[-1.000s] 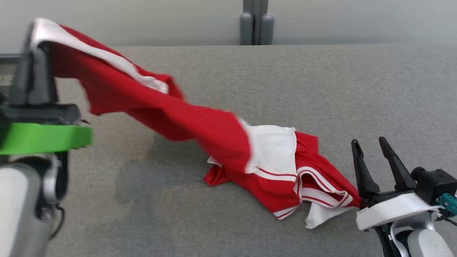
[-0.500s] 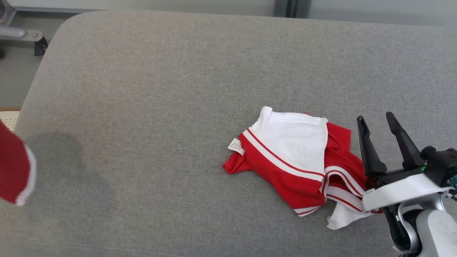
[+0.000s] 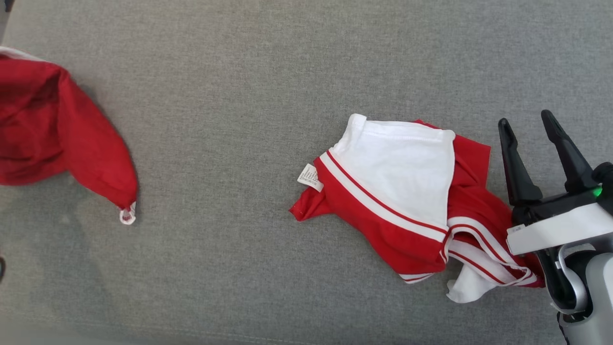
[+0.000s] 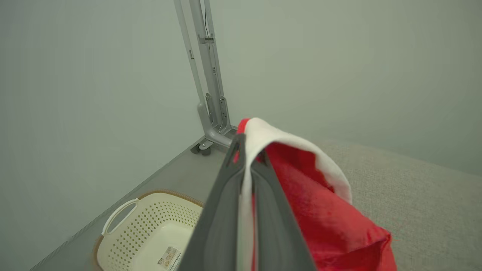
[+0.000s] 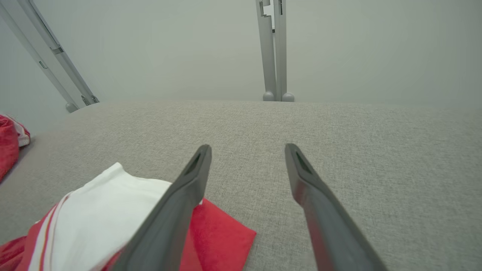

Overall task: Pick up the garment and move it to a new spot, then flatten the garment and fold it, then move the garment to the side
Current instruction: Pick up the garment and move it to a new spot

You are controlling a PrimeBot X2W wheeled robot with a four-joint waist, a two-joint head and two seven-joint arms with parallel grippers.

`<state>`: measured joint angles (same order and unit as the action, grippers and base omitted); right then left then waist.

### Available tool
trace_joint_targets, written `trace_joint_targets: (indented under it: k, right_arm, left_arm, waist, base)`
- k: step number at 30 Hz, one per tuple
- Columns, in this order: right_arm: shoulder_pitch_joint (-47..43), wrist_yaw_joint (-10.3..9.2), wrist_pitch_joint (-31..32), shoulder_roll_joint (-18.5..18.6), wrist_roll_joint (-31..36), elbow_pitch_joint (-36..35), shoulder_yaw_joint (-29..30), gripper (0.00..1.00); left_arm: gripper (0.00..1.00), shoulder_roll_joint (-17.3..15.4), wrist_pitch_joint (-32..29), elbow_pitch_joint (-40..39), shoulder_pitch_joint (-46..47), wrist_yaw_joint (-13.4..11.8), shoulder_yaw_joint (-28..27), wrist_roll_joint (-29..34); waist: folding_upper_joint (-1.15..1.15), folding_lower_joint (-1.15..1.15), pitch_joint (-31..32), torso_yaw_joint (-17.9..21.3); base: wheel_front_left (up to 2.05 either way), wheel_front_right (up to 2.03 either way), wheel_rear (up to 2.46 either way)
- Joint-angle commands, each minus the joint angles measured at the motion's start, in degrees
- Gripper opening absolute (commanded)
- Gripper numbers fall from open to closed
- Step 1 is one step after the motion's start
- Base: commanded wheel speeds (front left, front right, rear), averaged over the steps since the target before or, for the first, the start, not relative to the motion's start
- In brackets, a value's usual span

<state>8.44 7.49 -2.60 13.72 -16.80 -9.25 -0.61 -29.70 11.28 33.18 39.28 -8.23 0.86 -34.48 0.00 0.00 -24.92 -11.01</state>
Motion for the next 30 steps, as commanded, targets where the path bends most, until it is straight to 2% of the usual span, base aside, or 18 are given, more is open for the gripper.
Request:
trace_joint_targets:
  k: [1, 4, 5, 6, 11, 13, 19, 25, 30]
  right_arm:
    - [0.7, 0.01, 0.3, 0.4, -0.2, -0.5, 0.3, 1.00]
    - [1.1, 0.01, 0.1, 0.1, -0.4, -0.6, 0.6, 1.00]
    - [1.3, 0.01, 0.0, -0.1, -0.3, -0.6, 0.6, 1.00]
    - [1.4, 0.01, -0.3, -0.3, -0.2, -0.3, 0.4, 1.00]
    - [1.6, 0.01, -1.7, -1.2, -0.1, 1.1, -0.5, 1.00]
    - [1.4, 0.01, -2.2, -1.6, -0.3, 1.8, -1.0, 1.00]
    - [-0.3, 0.01, -3.2, -2.4, -0.2, 4.5, -2.3, 1.00]
    - [-2.6, 0.01, -3.5, -2.9, 0.0, 6.4, -2.9, 1.00]
    - [-4.8, 0.01, -3.2, -3.3, 0.1, 7.3, -3.3, 1.00]
  left_arm:
    - [0.00, 1.4, 0.5, 2.5, 0.9, 0.8, 0.5, -0.4]
    - [0.00, 5.3, 0.9, 8.6, 0.1, 3.0, 1.1, -2.6]
    - [0.38, 6.3, 1.3, 10.1, -0.2, 3.5, 0.9, -3.3]
    - [1.00, 7.1, 2.0, 11.9, -0.7, 4.1, 0.6, -3.5]
    - [1.00, 10.1, 3.9, 14.9, -3.9, 5.5, -0.6, -2.7]
    - [1.00, 10.8, 3.9, 11.6, -5.9, 4.8, -2.8, -1.1]
    - [1.00, 16.2, 3.9, -2.2, -17.4, 3.7, -5.8, 7.1]
    - [1.00, 21.4, 3.9, -15.2, -27.4, 4.4, -2.5, 14.1]
    - [1.00, 22.8, 3.4, -22.4, -32.5, 4.2, 2.2, 17.7]
  waist:
    - [0.00, 0.00, -2.3, 1.1]
    - [0.00, 0.00, -2.8, 1.6]
    - [0.00, 0.00, -2.8, 1.8]
    - [0.00, 0.00, -2.6, 2.1]
    - [0.00, 0.00, -0.5, 3.5]
    - [0.00, 0.00, 0.8, 3.9]
    - [0.00, 0.00, 5.8, 5.1]
    - [0.00, 0.00, 11.1, 6.2]
    - [0.00, 0.00, 15.4, 7.5]
  base:
    - [0.00, 0.00, 0.00]
    - [0.00, 0.00, 0.00]
    - [0.00, 0.00, 0.00]
    - [0.00, 0.00, 0.00]
    - [0.00, 0.00, 0.00]
    - [0.00, 0.00, 0.00]
    - [0.00, 0.00, 0.00]
    - [0.00, 0.00, 0.00]
    - [0.00, 0.00, 0.00]
